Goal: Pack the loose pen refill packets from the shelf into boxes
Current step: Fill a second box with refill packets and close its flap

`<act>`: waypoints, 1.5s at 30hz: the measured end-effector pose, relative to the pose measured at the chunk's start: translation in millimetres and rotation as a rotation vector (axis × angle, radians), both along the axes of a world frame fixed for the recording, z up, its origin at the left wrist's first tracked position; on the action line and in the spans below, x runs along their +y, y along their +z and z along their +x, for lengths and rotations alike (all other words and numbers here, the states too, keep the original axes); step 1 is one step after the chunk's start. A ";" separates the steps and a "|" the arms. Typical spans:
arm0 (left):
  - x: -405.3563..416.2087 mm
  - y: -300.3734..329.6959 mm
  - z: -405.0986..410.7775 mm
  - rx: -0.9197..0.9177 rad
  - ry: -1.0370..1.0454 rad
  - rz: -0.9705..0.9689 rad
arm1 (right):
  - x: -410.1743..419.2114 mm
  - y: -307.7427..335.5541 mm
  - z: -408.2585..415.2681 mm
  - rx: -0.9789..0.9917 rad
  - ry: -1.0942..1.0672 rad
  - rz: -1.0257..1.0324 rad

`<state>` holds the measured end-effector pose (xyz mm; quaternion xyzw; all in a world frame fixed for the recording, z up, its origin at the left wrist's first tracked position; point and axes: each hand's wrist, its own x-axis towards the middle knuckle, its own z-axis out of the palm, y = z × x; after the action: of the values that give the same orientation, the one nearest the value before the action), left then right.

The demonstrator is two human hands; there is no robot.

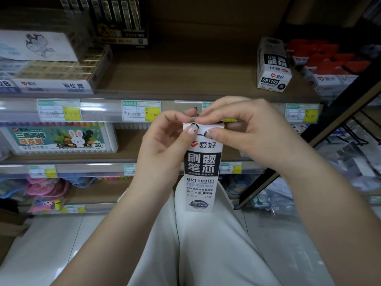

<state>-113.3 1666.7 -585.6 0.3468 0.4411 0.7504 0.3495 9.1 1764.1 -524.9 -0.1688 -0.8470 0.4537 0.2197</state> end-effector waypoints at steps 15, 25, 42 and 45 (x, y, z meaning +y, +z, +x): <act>-2.2 -8.6 0.1 0.288 0.115 0.025 | 2.3 -21.5 3.0 0.106 -0.087 0.059; -2.7 0.9 -0.9 0.248 0.098 -0.021 | 0.0 -27.6 6.3 0.208 -0.103 -0.017; -0.4 10.2 -9.1 -0.010 -0.042 -0.104 | -4.3 -29.4 7.2 0.286 -0.118 -0.131; -3.1 13.1 -16.6 -0.048 -0.116 -0.126 | -3.9 -28.5 8.7 0.259 -0.088 -0.147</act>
<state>-129.9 1663.7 -572.6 0.3308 0.4579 0.7079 0.4239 17.7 1760.2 -553.3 -0.1612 -0.7680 0.5222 0.3340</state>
